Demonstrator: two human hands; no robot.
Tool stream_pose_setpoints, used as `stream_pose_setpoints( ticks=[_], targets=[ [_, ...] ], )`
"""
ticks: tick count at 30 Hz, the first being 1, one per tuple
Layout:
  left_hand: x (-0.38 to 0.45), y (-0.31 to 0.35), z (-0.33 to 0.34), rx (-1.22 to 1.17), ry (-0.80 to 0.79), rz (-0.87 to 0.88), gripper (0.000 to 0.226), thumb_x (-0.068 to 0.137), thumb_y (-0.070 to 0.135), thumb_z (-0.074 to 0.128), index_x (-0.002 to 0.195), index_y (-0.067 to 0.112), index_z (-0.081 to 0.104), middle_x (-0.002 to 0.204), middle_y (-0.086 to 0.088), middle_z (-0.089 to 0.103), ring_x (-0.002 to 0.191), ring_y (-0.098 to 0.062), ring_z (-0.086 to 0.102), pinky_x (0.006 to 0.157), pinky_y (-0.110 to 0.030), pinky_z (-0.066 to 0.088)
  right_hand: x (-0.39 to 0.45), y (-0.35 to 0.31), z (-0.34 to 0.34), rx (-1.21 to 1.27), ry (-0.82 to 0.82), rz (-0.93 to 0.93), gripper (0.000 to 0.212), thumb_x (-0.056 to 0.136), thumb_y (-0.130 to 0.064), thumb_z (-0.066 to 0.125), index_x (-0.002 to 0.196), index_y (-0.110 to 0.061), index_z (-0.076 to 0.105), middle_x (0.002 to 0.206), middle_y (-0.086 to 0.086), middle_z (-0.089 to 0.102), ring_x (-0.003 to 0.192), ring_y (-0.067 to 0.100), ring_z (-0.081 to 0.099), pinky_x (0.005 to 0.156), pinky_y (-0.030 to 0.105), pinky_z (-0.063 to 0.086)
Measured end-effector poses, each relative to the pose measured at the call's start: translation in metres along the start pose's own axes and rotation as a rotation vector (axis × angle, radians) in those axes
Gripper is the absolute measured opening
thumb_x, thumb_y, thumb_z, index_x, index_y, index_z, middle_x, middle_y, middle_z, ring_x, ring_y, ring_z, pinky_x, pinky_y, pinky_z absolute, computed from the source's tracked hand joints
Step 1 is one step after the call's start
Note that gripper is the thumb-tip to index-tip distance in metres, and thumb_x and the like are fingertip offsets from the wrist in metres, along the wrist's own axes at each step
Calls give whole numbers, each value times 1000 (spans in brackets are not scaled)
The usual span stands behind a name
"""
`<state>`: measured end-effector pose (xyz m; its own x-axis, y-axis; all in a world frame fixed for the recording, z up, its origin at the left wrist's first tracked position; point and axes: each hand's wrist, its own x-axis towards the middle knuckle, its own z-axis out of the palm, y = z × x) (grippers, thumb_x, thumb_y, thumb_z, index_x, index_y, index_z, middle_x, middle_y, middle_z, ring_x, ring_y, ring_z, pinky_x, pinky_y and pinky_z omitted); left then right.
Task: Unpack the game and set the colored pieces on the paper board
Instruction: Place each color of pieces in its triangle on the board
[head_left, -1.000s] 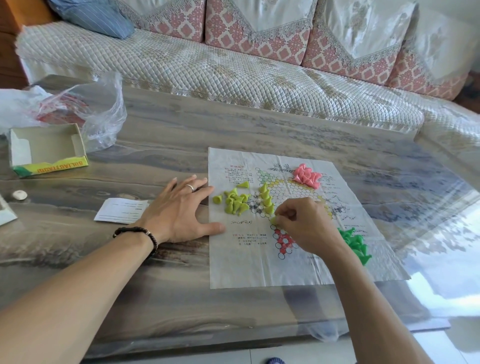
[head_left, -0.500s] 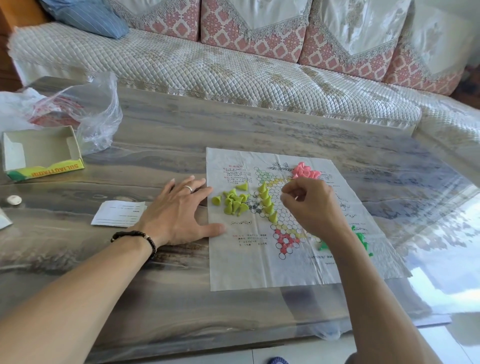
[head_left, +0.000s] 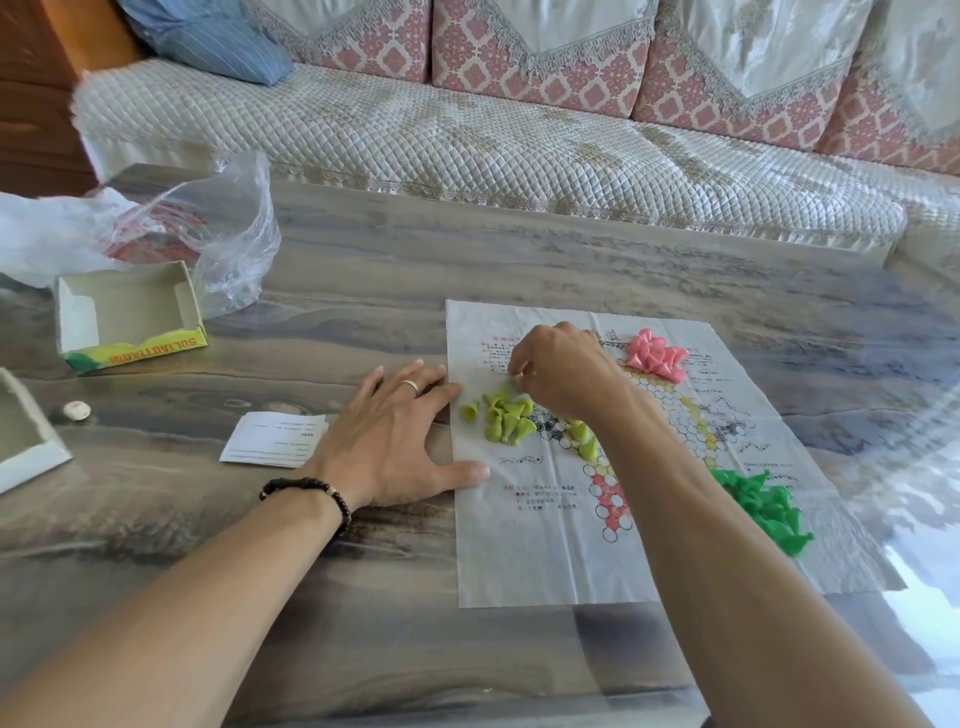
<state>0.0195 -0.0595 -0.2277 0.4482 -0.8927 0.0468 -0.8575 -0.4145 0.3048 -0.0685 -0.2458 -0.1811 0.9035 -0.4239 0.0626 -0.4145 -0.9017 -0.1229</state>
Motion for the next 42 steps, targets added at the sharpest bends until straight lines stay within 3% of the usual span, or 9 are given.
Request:
stream_pose_setpoints(
  ticks=[3, 5, 7, 10, 12, 18, 24, 29, 42],
  targets=[
    [0, 1, 0, 5, 10, 5, 112, 55, 92, 30, 148, 28, 29, 158, 7, 21, 147, -11, 5, 120, -42, 2, -2, 2, -1, 2, 19, -58, 29, 88, -10, 57, 114, -19, 68, 106, 0, 69, 103, 24, 59, 94, 39, 37],
    [-1, 1, 0, 7, 3, 4, 112, 55, 92, 29, 148, 29, 29, 158, 7, 20, 147, -10, 5, 120, -41, 1, -7, 5, -8, 174, 85, -44, 23, 89, -10, 57, 105, -18, 72, 100, -3, 69, 92, 14, 61, 90, 30, 45],
    [-1, 1, -1, 1, -6, 5, 113, 54, 91, 29, 148, 29, 28, 158, 8, 19, 147, -10, 4, 120, -40, 0, -13, 12, -17, 372, 159, 15, 17, 87, -9, 62, 97, -15, 73, 87, -7, 68, 75, -1, 59, 73, 9, 45],
    [-1, 1, -1, -9, -7, 6, 115, 53, 92, 29, 149, 28, 28, 158, 8, 18, 147, -9, 4, 120, -39, 0, -25, 23, -25, 542, 193, 86, 8, 83, -9, 69, 85, -17, 71, 77, -10, 68, 71, -3, 62, 67, 11, 46],
    [-1, 1, -1, -12, -7, 5, 116, 52, 92, 30, 149, 28, 29, 158, 8, 18, 147, -9, 4, 120, -39, 0, -31, 27, -27, 556, 185, 113, 9, 80, -11, 73, 81, -20, 71, 76, -11, 69, 69, -4, 62, 65, 12, 46],
    [-1, 0, -1, -15, -3, 7, 116, 52, 92, 32, 148, 28, 29, 158, 7, 18, 147, -9, 4, 120, -40, 1, -40, 29, -20, 363, 142, 144, 7, 81, -17, 72, 88, -17, 74, 83, -8, 62, 64, -4, 49, 58, -4, 32],
    [-1, 0, 0, -13, 4, 8, 116, 52, 92, 32, 148, 27, 30, 158, 7, 19, 147, -9, 5, 120, -40, 2, -39, 28, -15, 349, 153, 133, 16, 82, -10, 68, 95, -14, 75, 83, -7, 66, 65, -7, 51, 55, 1, 38],
    [-1, -1, 0, -17, 4, 9, 116, 53, 92, 33, 148, 27, 30, 158, 7, 19, 147, -9, 5, 120, -40, 2, -36, 29, -12, 209, 130, 115, 12, 84, -21, 69, 94, -22, 74, 105, -3, 59, 98, 13, 45, 80, 28, 33],
    [-1, -1, -1, -15, 0, 11, 115, 54, 92, 33, 148, 27, 30, 158, 7, 19, 147, -9, 5, 120, -41, 2, -36, 28, -8, 123, 86, 80, 27, 84, -19, 67, 111, -23, 69, 119, -1, 56, 116, 20, 45, 98, 34, 33]
  ],
)
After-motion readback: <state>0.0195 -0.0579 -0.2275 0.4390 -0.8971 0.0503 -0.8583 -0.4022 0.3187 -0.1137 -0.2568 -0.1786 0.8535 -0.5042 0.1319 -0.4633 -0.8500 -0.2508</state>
